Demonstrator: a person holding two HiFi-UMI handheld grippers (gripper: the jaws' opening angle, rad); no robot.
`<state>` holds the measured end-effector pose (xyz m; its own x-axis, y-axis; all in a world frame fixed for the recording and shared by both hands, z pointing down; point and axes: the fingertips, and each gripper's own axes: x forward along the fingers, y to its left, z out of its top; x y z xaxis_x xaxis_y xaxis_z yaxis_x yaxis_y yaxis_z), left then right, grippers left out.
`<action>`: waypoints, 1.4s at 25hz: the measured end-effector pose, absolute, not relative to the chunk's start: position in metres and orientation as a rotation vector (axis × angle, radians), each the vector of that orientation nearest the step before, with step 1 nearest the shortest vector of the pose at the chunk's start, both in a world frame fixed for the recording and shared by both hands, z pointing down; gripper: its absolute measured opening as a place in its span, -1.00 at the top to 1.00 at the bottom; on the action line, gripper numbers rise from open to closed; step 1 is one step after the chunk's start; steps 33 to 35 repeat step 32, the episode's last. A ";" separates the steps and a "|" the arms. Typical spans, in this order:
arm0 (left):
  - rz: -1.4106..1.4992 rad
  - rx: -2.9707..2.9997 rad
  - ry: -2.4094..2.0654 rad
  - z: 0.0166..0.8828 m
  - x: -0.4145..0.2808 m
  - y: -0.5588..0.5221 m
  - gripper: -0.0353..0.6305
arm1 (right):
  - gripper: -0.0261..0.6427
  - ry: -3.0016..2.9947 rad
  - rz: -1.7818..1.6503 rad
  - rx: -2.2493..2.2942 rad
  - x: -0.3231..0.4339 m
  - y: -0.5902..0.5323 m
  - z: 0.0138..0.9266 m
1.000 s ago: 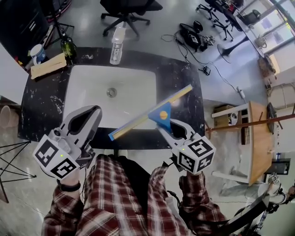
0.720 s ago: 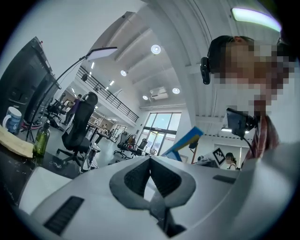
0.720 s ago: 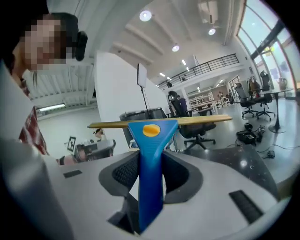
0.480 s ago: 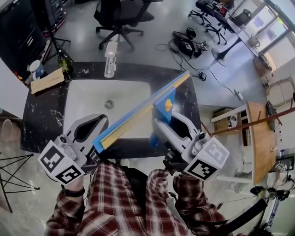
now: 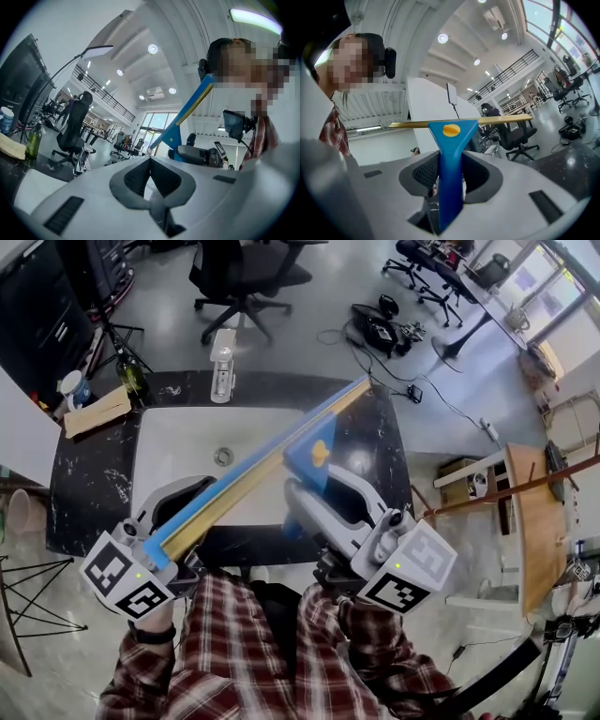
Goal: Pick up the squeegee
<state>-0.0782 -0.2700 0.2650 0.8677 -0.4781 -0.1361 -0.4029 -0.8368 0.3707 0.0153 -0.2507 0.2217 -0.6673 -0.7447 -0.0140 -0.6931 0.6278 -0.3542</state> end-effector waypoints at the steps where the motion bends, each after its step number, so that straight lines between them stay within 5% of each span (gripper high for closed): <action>1: -0.320 2.709 -0.659 0.265 -0.078 -0.270 0.87 | 0.50 2.686 -0.486 -1.195 0.015 -0.251 0.222; 35: -0.320 2.675 -0.660 0.277 -0.079 -0.274 0.87 | 0.50 2.670 -0.539 -1.242 0.022 -0.258 0.239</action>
